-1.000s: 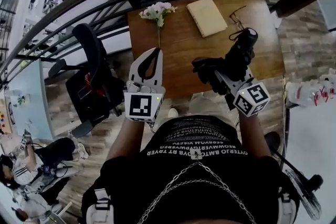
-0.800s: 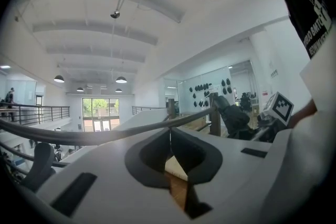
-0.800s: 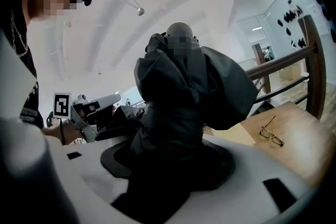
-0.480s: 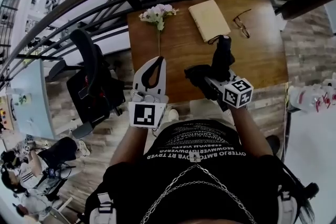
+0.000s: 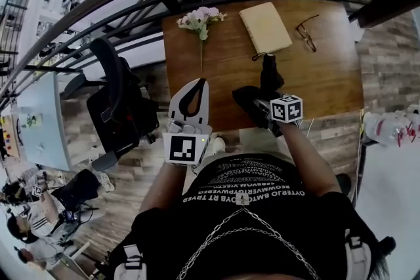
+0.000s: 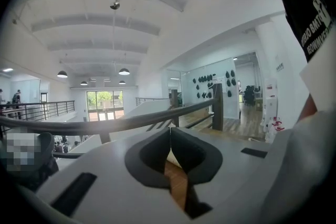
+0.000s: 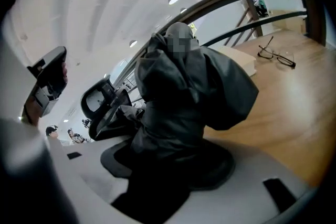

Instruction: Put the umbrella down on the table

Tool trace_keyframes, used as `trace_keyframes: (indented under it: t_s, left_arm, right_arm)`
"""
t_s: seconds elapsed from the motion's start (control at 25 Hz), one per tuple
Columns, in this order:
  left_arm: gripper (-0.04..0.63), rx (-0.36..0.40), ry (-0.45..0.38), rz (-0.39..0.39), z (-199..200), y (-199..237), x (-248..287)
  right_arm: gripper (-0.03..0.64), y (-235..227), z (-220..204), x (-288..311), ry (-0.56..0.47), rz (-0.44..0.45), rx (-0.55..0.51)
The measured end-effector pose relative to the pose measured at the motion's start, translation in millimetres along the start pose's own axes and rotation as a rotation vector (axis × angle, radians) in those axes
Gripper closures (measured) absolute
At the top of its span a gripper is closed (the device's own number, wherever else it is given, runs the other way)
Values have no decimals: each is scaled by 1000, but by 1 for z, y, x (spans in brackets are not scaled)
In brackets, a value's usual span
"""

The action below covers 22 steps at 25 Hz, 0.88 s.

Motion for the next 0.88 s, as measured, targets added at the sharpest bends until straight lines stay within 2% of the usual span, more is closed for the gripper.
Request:
trace_keyframes:
  t_s: [0.16, 0.36, 0.4, 0.44, 0.48, 0.64, 0.8, 0.88]
  left_arm:
    - [565, 20, 24, -20, -2, -11, -6]
    - [565, 17, 25, 14, 6, 2, -22]
    - [565, 20, 26, 21, 6, 6, -26]
    - [565, 24, 28, 27, 6, 9, -30]
    - [565, 27, 31, 31, 5, 12, -34]
    - [565, 27, 28, 41, 8, 20, -48]
    - [565, 16, 2, 39, 15, 29, -62]
    - [565, -12, -8, 35, 18, 35, -71]
  right_arm:
    - [357, -19, -24, 11, 68, -27, 47]
    - [350, -32, -42, 36, 179, -107, 37]
    - [344, -32, -46, 40, 205, -127, 28]
    - [307, -32, -47, 41, 217, -148, 16]
    - [271, -30, -44, 39, 208, -170, -1]
    - [249, -24, -21, 20, 122, -263, -108]
    - [250, -7, -11, 0, 102, -285, -172]
    - [250, 8, -9, -12, 69, -277, -167]
Point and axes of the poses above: the fingertips, and each gripper's own axes: x forward along the fingers, y to its left, z out of its top, the point moved 1 cm from there along -x, backward along the fingers, and after that the axes turned 9 degrees about z, right-handed, at the moved point
